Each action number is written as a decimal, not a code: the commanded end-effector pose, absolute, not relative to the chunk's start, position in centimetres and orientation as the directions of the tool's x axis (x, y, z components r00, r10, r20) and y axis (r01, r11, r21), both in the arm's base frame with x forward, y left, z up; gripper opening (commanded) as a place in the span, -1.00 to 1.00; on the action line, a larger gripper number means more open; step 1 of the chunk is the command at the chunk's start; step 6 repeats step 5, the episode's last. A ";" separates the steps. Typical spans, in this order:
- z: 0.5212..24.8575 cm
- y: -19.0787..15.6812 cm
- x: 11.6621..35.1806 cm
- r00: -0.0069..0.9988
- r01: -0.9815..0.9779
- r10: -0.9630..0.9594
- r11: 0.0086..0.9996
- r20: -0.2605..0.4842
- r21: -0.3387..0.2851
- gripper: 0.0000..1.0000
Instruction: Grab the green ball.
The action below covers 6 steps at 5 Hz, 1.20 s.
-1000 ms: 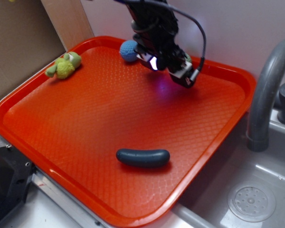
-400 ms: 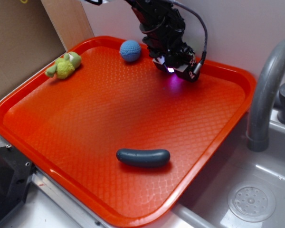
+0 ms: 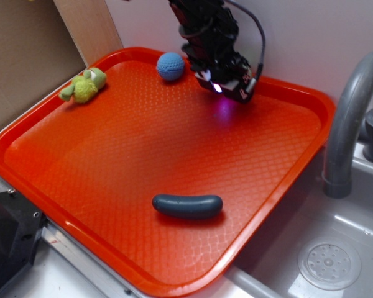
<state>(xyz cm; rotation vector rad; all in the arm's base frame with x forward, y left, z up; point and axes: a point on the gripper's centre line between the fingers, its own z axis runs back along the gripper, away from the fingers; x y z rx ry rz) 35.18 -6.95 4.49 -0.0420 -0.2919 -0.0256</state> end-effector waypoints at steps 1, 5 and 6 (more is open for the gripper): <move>14.1 -1.2 27.4 0.970 -0.143 0.137 0.990 0.200 0.017 -1.00; 17.0 -1.0 16.6 0.985 -0.122 0.104 0.985 0.140 0.119 -1.00; 17.0 -1.0 16.6 0.985 -0.122 0.104 0.985 0.140 0.119 -1.00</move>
